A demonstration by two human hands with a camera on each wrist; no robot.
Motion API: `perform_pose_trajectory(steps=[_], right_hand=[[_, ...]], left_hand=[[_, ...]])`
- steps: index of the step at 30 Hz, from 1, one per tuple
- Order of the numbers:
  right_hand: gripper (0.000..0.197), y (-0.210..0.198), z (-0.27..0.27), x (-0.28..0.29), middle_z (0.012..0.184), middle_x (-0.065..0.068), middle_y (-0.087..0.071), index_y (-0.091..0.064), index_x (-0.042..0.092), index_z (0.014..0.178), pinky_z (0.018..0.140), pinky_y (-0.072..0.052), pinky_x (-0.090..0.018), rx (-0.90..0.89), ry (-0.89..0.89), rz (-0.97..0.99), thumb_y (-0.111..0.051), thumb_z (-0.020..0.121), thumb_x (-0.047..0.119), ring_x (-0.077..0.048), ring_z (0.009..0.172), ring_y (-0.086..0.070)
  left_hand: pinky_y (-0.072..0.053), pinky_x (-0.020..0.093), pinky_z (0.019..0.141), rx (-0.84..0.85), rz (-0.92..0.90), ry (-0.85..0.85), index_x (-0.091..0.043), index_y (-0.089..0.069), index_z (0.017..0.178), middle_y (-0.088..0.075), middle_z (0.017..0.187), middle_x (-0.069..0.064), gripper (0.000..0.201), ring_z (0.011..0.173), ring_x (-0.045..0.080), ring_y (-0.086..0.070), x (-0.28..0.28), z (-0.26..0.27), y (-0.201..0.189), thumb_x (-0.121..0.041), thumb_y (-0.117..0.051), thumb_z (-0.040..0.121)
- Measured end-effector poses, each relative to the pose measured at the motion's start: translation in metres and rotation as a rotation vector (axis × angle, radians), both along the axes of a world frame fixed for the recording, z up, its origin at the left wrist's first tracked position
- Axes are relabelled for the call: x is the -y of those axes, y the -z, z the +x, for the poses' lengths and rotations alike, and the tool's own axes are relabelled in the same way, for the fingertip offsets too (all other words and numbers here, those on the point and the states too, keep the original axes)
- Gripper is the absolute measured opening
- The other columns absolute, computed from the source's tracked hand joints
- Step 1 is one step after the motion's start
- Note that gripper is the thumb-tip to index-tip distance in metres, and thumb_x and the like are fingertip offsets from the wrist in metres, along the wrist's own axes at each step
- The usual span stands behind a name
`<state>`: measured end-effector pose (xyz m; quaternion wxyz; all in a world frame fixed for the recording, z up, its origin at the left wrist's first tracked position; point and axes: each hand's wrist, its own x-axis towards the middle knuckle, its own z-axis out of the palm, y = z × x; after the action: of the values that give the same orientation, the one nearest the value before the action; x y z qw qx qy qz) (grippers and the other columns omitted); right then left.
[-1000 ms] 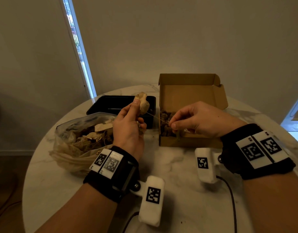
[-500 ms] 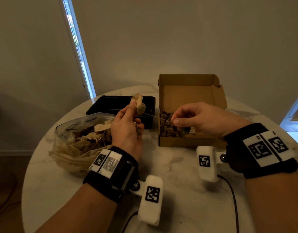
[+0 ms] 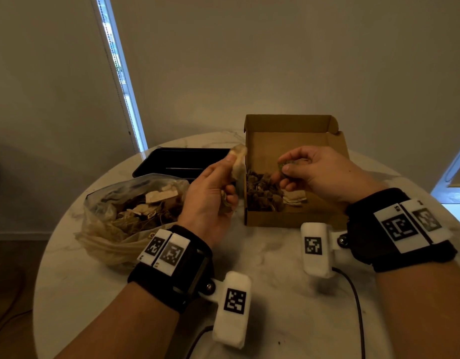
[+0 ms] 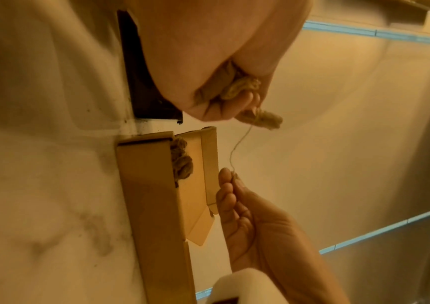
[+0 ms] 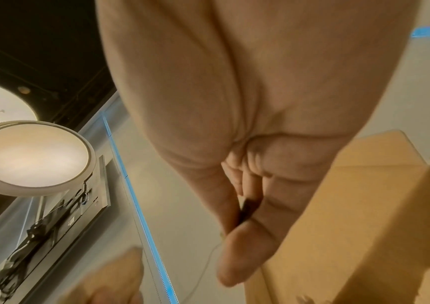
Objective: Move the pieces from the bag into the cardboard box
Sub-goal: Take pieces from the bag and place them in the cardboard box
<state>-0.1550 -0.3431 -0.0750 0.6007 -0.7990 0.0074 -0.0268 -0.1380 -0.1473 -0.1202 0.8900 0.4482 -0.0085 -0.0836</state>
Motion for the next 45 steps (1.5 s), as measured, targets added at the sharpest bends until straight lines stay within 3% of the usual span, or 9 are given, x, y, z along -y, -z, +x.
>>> perform_pose_trajectory(steps=[3, 8, 12, 17, 22, 29, 34, 37, 45], right_hand=[[0.011, 0.001, 0.002, -0.001, 0.09, -0.011, -0.075, -0.068, 0.01, 0.101, 0.06, -0.058, -0.018, 0.041, 0.104, 0.001, -0.059, 0.1, 0.005, -0.009, 0.066, -0.07], [0.012, -0.002, 0.0, -0.004, 0.091, -0.001, -0.073, -0.074, 0.016, 0.105, 0.055, -0.053, -0.019, 0.109, 0.14, 0.007, -0.067, 0.096, 0.014, -0.008, 0.066, -0.064], [0.014, -0.005, -0.001, -0.005, 0.088, 0.001, -0.077, -0.07, 0.016, 0.101, 0.054, -0.049, -0.019, 0.197, 0.179, -0.014, -0.075, 0.09, 0.024, -0.006, 0.062, -0.062], [0.015, -0.007, -0.007, -0.011, 0.083, 0.001, -0.075, -0.075, 0.017, 0.096, 0.054, -0.045, -0.014, 0.201, 0.021, -0.088, -0.078, 0.085, 0.028, 0.001, 0.06, -0.059], [0.032, -0.003, -0.006, -0.016, 0.09, -0.019, -0.074, -0.07, 0.018, 0.106, 0.062, -0.049, -0.019, 0.212, 0.015, -0.184, -0.085, 0.078, 0.025, -0.012, 0.069, -0.063], [0.036, -0.003, -0.006, -0.015, 0.081, -0.003, -0.073, -0.066, 0.024, 0.108, 0.067, -0.047, -0.023, 0.227, 0.087, -0.286, -0.085, 0.078, 0.033, -0.005, 0.068, -0.065], [0.029, -0.003, -0.008, -0.014, 0.092, 0.005, -0.073, -0.073, 0.027, 0.096, 0.075, -0.055, -0.034, 0.152, 0.061, -0.306, -0.073, 0.083, 0.052, -0.012, 0.086, -0.067], [0.018, -0.003, -0.009, -0.014, 0.092, 0.001, -0.076, -0.076, 0.024, 0.092, 0.085, -0.06, -0.04, 0.063, -0.008, -0.291, -0.071, 0.09, 0.041, -0.021, 0.092, -0.072], [0.009, -0.008, -0.006, 0.015, 0.086, -0.006, -0.073, -0.071, 0.014, 0.092, 0.063, -0.053, -0.026, -0.015, 0.26, -0.345, -0.077, 0.089, 0.02, -0.014, 0.068, -0.066]], left_hand=[[-0.037, 0.012, 0.043, 0.068, 0.172, 0.146, -0.012, -0.069, 0.114, -0.062, 0.069, -0.007, 0.027, 0.052, 0.003, -0.045, 0.007, -0.007, 0.001, -0.028, -0.071, 0.092], [-0.036, 0.014, 0.042, 0.063, 0.343, 0.15, -0.012, -0.071, 0.106, -0.061, 0.07, -0.005, 0.021, 0.048, 0.002, -0.046, 0.013, -0.009, 0.006, -0.026, -0.074, 0.091], [-0.037, 0.015, 0.044, 0.046, 0.351, 0.101, -0.01, -0.072, 0.104, -0.061, 0.075, 0.0, 0.021, 0.049, 0.003, -0.047, 0.012, -0.008, 0.006, -0.025, -0.075, 0.09], [-0.04, 0.015, 0.047, 0.056, 0.338, 0.063, -0.013, -0.072, 0.095, -0.065, 0.079, 0.002, 0.015, 0.049, 0.003, -0.048, 0.01, -0.009, 0.005, -0.027, -0.075, 0.09], [-0.041, 0.016, 0.049, 0.078, 0.297, 0.072, -0.012, -0.073, 0.102, -0.065, 0.081, 0.003, 0.019, 0.052, 0.003, -0.05, 0.01, -0.01, 0.006, -0.028, -0.074, 0.091], [-0.043, 0.015, 0.048, 0.092, 0.279, 0.105, -0.011, -0.075, 0.113, -0.067, 0.081, 0.0, 0.03, 0.053, 0.002, -0.05, 0.012, -0.009, 0.005, -0.031, -0.073, 0.091], [-0.045, 0.016, 0.053, 0.095, 0.275, 0.057, -0.016, -0.076, 0.107, -0.07, 0.084, -0.001, 0.02, 0.056, 0.003, -0.052, 0.01, -0.009, 0.007, -0.026, -0.073, 0.091], [-0.045, 0.016, 0.052, 0.093, 0.269, 0.057, -0.016, -0.076, 0.106, -0.07, 0.083, -0.001, 0.019, 0.055, 0.003, -0.051, 0.01, -0.008, 0.007, -0.026, -0.074, 0.091], [-0.045, 0.015, 0.05, 0.012, 0.311, 0.035, -0.015, -0.075, 0.112, -0.075, 0.095, 0.004, 0.02, 0.054, 0.003, -0.052, 0.011, -0.006, 0.009, -0.018, -0.072, 0.093]])
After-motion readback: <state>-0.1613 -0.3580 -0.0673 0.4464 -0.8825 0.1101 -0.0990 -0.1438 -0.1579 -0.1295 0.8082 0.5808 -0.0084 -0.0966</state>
